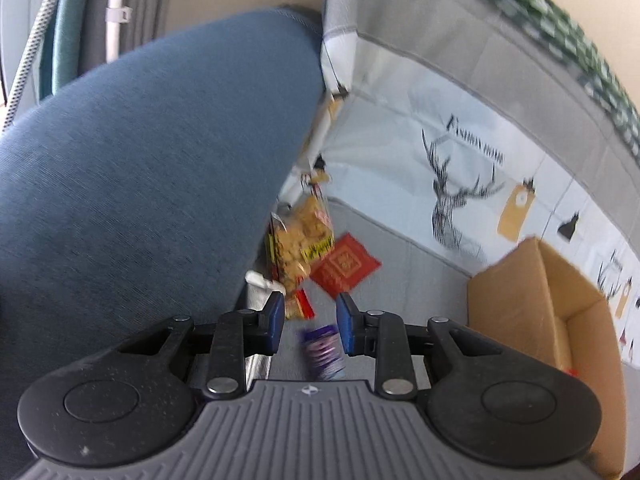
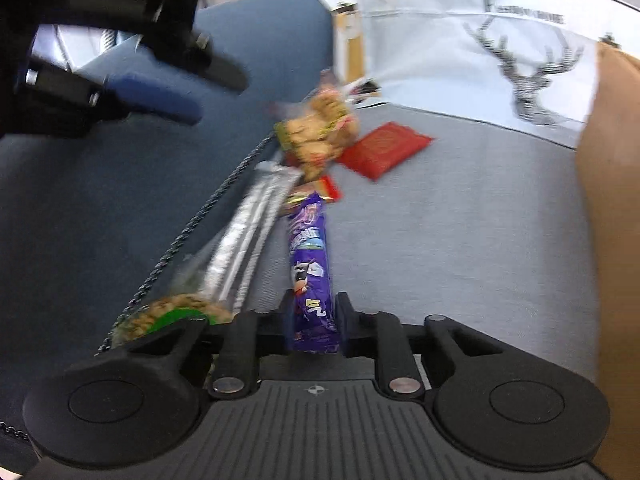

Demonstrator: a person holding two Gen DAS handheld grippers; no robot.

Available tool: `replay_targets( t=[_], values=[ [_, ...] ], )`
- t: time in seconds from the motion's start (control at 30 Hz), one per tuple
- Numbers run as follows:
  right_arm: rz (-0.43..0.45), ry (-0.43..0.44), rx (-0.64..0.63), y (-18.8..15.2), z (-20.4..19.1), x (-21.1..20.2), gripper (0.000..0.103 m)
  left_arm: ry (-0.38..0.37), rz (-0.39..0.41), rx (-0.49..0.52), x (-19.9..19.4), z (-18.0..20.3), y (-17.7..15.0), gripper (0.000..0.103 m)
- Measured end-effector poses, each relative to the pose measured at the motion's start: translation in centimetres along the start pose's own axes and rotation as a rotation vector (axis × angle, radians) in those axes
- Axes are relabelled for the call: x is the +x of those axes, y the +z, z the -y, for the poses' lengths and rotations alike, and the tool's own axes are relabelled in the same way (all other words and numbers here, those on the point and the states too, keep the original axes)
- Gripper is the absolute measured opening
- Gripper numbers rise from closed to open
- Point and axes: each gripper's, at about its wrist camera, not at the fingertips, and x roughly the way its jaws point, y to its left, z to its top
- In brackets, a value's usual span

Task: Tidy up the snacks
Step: 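Grasp the purple candy bar with the right gripper while the left gripper grasps the silver stick packet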

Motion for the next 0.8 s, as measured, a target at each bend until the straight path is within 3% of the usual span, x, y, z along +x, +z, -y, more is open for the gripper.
replay_targets(
  t=[0.13,0.27,0.43,0.67,0.77,0.8],
  values=[
    [0.033,-0.084,-0.019,0.2,1.0,-2.0,0.017,0.055,-0.055,0.083,2.0,1.2,-1.1,0.032],
    [-0.018,-0.106,-0.041,-0.6,1.8,-2.2,0.022,0.135,-0.097,0.176,4.2,2.3,-2.5,0.032],
    [-0.052,-0.097,-0.044,-1.3,2.8,-1.5,0.027,0.280,-0.138,0.331,7.3,3.6,-4.2,0.036],
    [-0.056,-0.068,-0.052,-0.7,2.9,-0.3,0.032,0.350,-0.134,0.391,8.7,3.7,-4.9,0.037],
    [-0.057,-0.064,-0.059,-0.5,3.0,0.0,0.032,0.373,-0.131,0.419,8.9,3.8,-5.0,0.032],
    [-0.056,-0.064,-0.063,-0.5,3.0,0.0,0.032,0.384,-0.126,0.426,9.0,3.9,-5.1,0.021]
  ],
)
